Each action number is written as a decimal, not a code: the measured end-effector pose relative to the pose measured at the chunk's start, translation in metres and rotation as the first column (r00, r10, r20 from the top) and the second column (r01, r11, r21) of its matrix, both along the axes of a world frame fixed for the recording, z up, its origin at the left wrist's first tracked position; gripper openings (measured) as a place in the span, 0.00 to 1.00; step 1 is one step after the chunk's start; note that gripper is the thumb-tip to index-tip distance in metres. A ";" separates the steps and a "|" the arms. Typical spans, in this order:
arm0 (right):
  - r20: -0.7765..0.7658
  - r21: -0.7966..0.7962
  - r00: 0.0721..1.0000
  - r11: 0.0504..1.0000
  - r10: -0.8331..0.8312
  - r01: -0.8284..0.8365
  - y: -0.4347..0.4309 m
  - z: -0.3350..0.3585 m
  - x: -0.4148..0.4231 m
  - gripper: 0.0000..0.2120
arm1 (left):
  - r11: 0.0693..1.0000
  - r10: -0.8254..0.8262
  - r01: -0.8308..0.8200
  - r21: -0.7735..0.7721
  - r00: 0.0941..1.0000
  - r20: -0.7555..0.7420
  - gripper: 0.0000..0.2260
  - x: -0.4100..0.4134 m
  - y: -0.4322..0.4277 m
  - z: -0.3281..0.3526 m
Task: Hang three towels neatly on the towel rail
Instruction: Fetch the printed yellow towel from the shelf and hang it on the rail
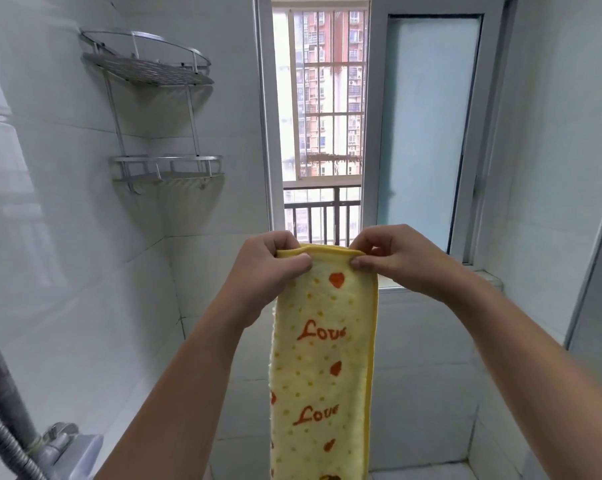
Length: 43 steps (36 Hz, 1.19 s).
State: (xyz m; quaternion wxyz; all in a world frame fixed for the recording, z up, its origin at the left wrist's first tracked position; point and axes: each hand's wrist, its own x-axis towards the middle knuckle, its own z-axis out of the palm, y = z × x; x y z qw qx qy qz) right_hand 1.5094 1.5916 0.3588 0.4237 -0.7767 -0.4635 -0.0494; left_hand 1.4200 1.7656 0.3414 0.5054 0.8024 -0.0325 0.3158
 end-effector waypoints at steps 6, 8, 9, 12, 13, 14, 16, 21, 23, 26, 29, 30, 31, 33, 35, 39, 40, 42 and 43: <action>-0.099 0.068 0.994 0.996 -0.049 0.056 0.005 -0.003 0.000 0.02 | 1.000 -0.025 0.025 -0.008 1.000 -0.005 0.11 -0.004 0.003 -0.001; -0.105 0.082 0.992 0.994 -0.065 0.074 0.007 -0.002 0.000 0.02 | 0.999 -0.037 0.037 -0.013 0.999 -0.012 0.09 -0.005 0.004 -0.001; -0.101 0.088 0.992 0.993 -0.075 0.085 0.007 -0.002 0.000 0.03 | 0.999 -0.042 0.042 -0.016 0.999 -0.016 0.08 -0.006 0.004 0.000; -0.095 0.098 0.991 0.989 -0.098 0.107 0.009 -0.001 -0.001 0.04 | 0.998 -0.054 0.053 -0.030 0.998 -0.026 0.05 -0.008 0.004 0.001; -0.092 0.099 0.991 0.989 -0.102 0.111 0.010 0.000 -0.002 0.04 | 0.998 -0.057 0.056 -0.039 0.998 -0.028 0.05 -0.009 0.004 0.001; -0.089 0.100 0.990 0.988 -0.105 0.114 0.010 0.001 -0.003 0.04 | 0.997 -0.063 0.061 -0.050 0.998 -0.029 0.05 -0.009 0.005 0.001; -0.089 0.108 0.991 0.988 -0.105 0.114 0.010 0.001 -0.004 0.05 | 0.994 -0.077 0.075 -0.076 0.997 -0.029 0.07 -0.009 0.005 0.001; -0.128 0.154 0.989 0.984 -0.069 0.088 0.010 0.001 -0.005 0.07 | 0.980 -0.152 0.144 -0.136 0.987 -0.050 0.09 -0.011 0.007 0.003; -0.205 0.194 0.979 0.980 -0.010 0.050 0.010 -0.002 -0.004 0.08 | 0.962 -0.204 0.190 -0.199 0.977 -0.055 0.09 -0.013 0.007 0.003; -0.267 0.274 0.960 0.962 0.081 -0.005 0.010 -0.009 -0.005 0.07 | 0.927 -0.272 0.247 -0.282 0.961 -0.056 0.09 -0.014 0.005 0.002; -0.247 0.358 0.965 0.934 0.085 0.009 0.010 -0.017 -0.008 0.03 | 0.904 -0.305 0.276 -0.327 0.951 -0.042 0.07 -0.012 0.000 0.002; -0.250 0.388 0.964 0.922 0.090 0.015 0.010 -0.018 -0.008 0.04 | 0.904 -0.304 0.276 -0.327 0.952 -0.035 0.07 -0.012 -0.002 0.002; -0.258 0.419 0.961 0.908 0.103 0.015 0.010 -0.020 -0.009 0.05 | 0.902 -0.305 0.280 -0.329 0.952 -0.026 0.06 -0.011 -0.004 0.002; -0.273 0.475 0.951 0.880 0.145 0.002 0.009 -0.022 -0.010 0.06 | 0.884 -0.325 0.305 -0.355 0.946 0.004 0.06 -0.010 -0.009 0.002; -0.282 0.515 0.942 0.857 0.182 -0.011 0.008 -0.024 -0.011 0.07 | 0.855 -0.340 0.329 -0.401 0.939 0.045 0.08 -0.009 -0.014 0.001; -0.266 0.528 0.948 0.849 0.175 -0.008 0.007 -0.029 -0.014 0.10 | 0.847 -0.249 0.279 -0.452 0.960 0.125 0.07 -0.006 -0.020 -0.001; -0.254 0.525 0.954 0.851 0.160 -0.004 0.006 -0.029 -0.014 0.10 | 0.845 -0.228 0.267 -0.463 0.964 0.139 0.06 -0.005 -0.020 -0.001; -0.222 0.511 0.965 0.860 0.139 -0.006 0.005 -0.029 -0.015 0.11 | 0.833 -0.213 0.267 -0.484 0.963 0.166 0.05 -0.004 -0.022 -0.001; -0.201 0.497 0.970 0.867 0.134 -0.017 0.004 -0.029 -0.016 0.11 | 0.825 -0.211 0.274 -0.494 0.961 0.181 0.05 -0.004 -0.023 0.000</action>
